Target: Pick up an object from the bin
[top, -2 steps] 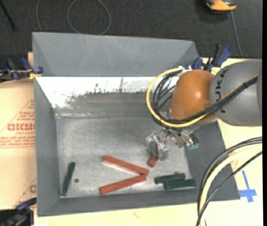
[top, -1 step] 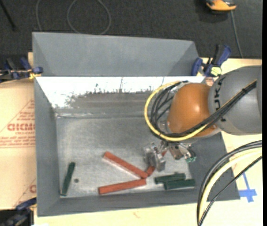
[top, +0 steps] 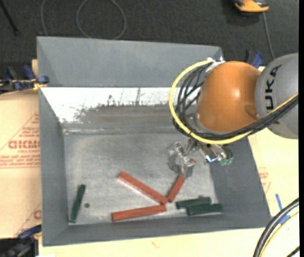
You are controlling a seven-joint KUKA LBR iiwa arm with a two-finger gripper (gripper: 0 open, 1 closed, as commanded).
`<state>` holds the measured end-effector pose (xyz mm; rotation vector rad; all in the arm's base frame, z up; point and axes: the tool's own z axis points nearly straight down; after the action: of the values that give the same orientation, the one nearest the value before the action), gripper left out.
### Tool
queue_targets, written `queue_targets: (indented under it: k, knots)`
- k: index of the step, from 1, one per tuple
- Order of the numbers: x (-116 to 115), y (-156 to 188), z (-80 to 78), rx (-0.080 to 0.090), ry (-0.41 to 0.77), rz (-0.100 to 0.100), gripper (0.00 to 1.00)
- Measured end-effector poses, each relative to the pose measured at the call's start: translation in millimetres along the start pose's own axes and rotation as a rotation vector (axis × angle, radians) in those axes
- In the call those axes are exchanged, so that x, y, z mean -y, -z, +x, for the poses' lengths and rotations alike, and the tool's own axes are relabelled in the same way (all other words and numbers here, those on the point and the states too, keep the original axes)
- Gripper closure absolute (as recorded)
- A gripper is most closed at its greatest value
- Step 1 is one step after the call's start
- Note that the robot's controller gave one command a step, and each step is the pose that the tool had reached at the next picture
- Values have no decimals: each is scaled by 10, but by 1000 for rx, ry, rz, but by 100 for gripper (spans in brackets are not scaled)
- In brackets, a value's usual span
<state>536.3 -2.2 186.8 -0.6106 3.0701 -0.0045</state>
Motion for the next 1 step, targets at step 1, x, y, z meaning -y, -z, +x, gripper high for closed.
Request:
queue_targets:
  k: [1]
  knots:
    - [0,-49,19,-7,0,-3,0]
